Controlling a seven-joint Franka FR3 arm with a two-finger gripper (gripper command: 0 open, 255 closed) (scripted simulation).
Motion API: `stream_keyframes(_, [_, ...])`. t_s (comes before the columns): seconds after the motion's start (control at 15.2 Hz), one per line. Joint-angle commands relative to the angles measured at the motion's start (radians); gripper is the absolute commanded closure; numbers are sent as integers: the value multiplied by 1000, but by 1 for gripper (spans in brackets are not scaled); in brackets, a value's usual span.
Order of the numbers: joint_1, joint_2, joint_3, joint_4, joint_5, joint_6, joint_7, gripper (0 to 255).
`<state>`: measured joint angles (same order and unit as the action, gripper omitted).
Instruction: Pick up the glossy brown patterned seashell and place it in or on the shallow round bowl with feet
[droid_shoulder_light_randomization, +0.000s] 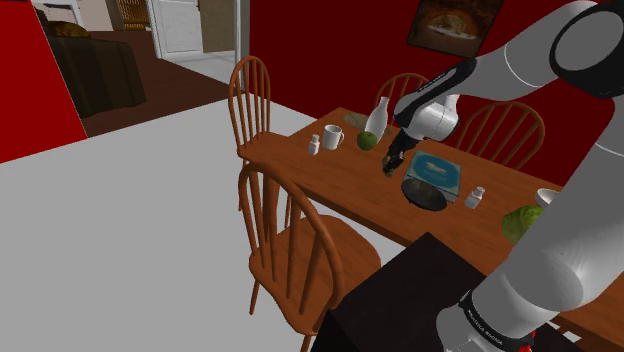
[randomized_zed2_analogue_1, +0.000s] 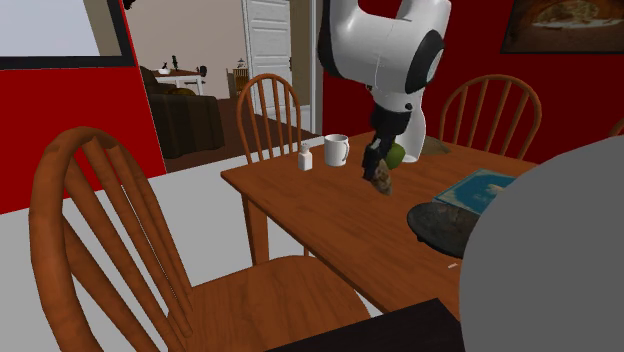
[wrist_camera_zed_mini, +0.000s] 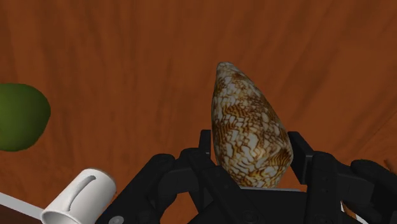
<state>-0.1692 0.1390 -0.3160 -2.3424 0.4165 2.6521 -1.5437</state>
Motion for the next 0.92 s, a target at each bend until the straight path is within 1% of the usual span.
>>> stream_keyframes(0.0, [-31,-34,-21,-36,3,-6,-58,255])
stream_keyframes(0.4, [-117,-84,-87,-92,20,-30,-224,255])
stream_keyframes(0.73, [-188,-102,-149,-106,29,-64,-361,255])
stream_keyframes(0.86, [-188,-75,-144,-107,68,-45,-393,255])
